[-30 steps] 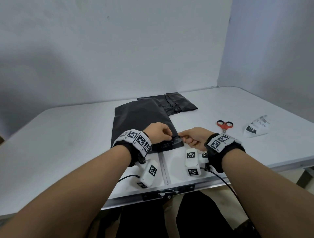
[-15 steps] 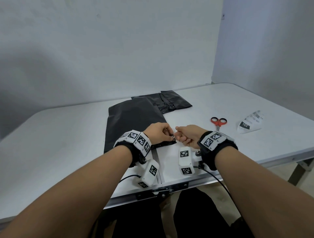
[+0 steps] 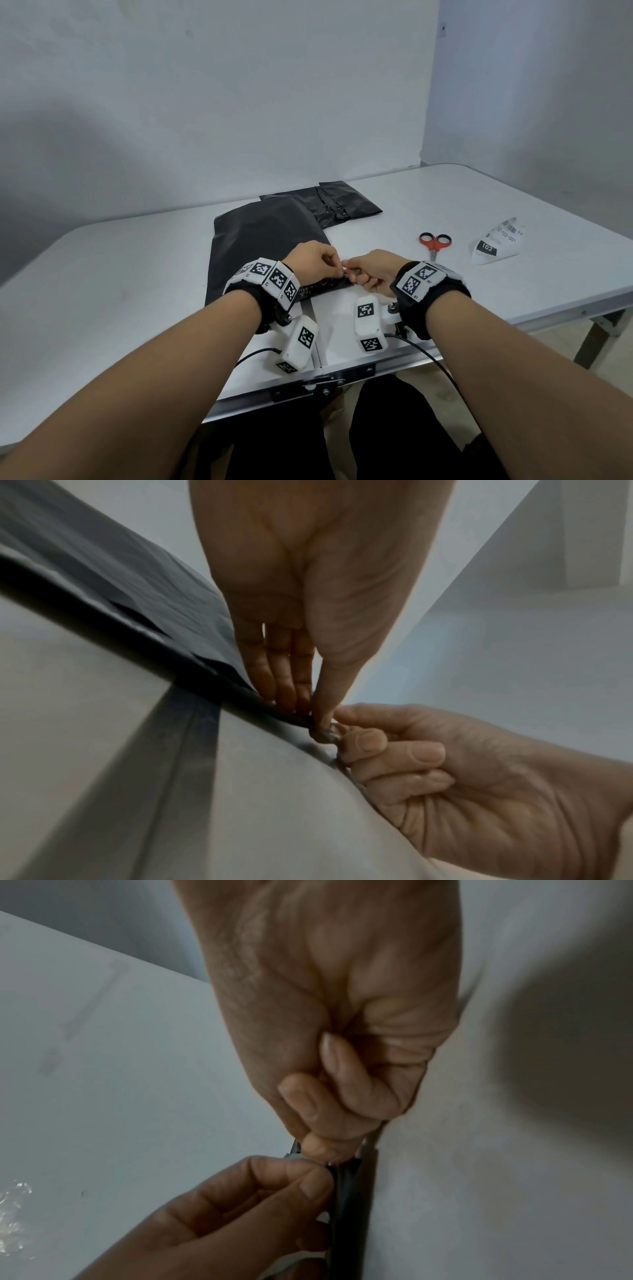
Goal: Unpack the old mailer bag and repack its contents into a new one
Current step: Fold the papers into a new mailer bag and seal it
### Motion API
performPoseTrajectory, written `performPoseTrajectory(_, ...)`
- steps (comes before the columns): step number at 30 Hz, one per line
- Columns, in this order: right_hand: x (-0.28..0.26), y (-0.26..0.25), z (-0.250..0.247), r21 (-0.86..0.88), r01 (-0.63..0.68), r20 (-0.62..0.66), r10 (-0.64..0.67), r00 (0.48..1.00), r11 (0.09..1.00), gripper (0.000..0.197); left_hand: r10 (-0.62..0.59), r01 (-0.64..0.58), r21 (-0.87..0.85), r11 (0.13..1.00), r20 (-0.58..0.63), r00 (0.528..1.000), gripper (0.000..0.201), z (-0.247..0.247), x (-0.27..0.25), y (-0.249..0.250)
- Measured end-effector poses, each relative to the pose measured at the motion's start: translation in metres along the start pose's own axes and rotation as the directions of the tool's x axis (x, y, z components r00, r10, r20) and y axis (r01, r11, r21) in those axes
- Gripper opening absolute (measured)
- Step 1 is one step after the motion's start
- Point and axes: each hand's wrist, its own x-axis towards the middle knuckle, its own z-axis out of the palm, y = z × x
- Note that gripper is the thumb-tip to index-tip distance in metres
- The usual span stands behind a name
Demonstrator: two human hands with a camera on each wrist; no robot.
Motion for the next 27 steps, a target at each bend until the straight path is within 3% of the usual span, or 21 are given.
performPoseTrajectory(5,0.004,0.001,-0.002,-0.121,-0.019,-0.029,0.016,0.999,0.993,0.027,-0.050,0.066,-0.169,0.983,0.095,0.994,0.002,-0.003,-0.005,-0.003)
performPoseTrajectory(11,0.003,-0.001,0.002,-0.180,-0.029,-0.046,0.021,0.999,0.983,0.025,-0.138,0.179,-0.414,0.893,0.127,0.982,0.010,-0.012,-0.021,-0.006)
performPoseTrajectory(13,0.000,-0.002,0.004,-0.184,-0.024,-0.051,0.015,0.999,0.983,0.025,-0.144,0.188,-0.555,0.810,0.123,0.982,0.016,-0.015,-0.027,-0.005)
performPoseTrajectory(16,-0.003,-0.005,0.008,-0.231,-0.040,-0.081,0.021,0.996,0.972,0.028,-0.165,0.201,-0.758,0.620,0.125,0.978,0.018,-0.025,-0.037,-0.003)
performPoseTrajectory(18,-0.006,-0.006,0.010,-0.311,-0.066,-0.120,0.030,0.992,0.948,0.034,-0.222,0.219,-0.782,0.584,0.106,0.969,0.016,-0.034,-0.044,-0.005)
performPoseTrajectory(22,-0.010,-0.013,0.011,-0.430,-0.063,-0.140,0.002,0.990,0.901,0.037,-0.356,0.322,-0.631,0.706,0.076,0.931,0.011,-0.046,-0.056,-0.020)
performPoseTrajectory(27,-0.013,-0.023,0.011,-0.805,-0.067,-0.232,-0.210,0.950,0.590,0.027,-0.440,0.464,-0.301,0.833,0.149,0.886,0.006,-0.056,-0.066,-0.034)
